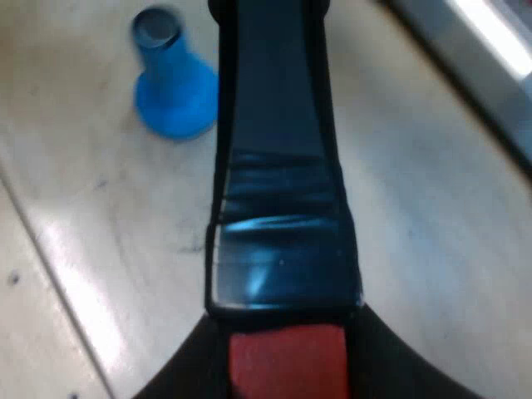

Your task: Grind coffee beans and then tamp

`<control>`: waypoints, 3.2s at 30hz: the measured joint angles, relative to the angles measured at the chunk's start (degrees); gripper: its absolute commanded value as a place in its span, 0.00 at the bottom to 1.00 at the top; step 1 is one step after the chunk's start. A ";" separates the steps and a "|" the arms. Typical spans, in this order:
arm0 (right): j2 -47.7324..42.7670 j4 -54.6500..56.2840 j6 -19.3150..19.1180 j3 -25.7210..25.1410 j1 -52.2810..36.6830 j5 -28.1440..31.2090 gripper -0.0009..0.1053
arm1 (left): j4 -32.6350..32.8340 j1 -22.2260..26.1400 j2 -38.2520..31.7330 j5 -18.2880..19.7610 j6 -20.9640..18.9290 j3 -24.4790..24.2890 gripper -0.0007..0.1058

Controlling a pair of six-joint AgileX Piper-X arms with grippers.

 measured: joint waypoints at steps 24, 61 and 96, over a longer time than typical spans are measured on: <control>1.11 -12.74 -9.09 12.29 -6.18 -6.81 0.01 | 0.00 0.00 1.45 -9.49 2.39 0.36 0.81; 12.59 -20.92 -10.82 15.17 -11.21 -9.41 0.01 | 0.31 0.00 18.18 -4.44 17.68 1.30 0.81; 23.02 -20.61 -9.59 13.41 -11.21 -8.22 0.48 | 0.31 0.00 18.18 -4.21 17.68 1.30 0.81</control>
